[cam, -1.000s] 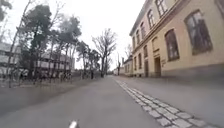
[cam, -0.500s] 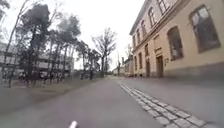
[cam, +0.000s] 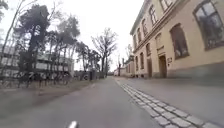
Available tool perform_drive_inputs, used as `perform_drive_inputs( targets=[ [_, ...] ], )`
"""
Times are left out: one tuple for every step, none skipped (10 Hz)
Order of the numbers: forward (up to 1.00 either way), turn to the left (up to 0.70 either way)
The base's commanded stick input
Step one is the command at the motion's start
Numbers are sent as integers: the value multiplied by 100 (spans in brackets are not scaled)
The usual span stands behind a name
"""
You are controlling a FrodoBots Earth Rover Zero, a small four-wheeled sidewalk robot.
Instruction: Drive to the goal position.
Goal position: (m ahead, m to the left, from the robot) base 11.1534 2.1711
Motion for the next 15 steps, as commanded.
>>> perform_drive_inputs(
  targets=[
    [100,1],
    [100,1],
    [100,1],
    [100,1],
    [100,1],
    [100,1],
    [100,1],
    [100,1],
    [100,1],
    [100,1],
    [100,1],
    [100,1],
    [100,1],
    [100,1],
    [100,1]
  ],
)
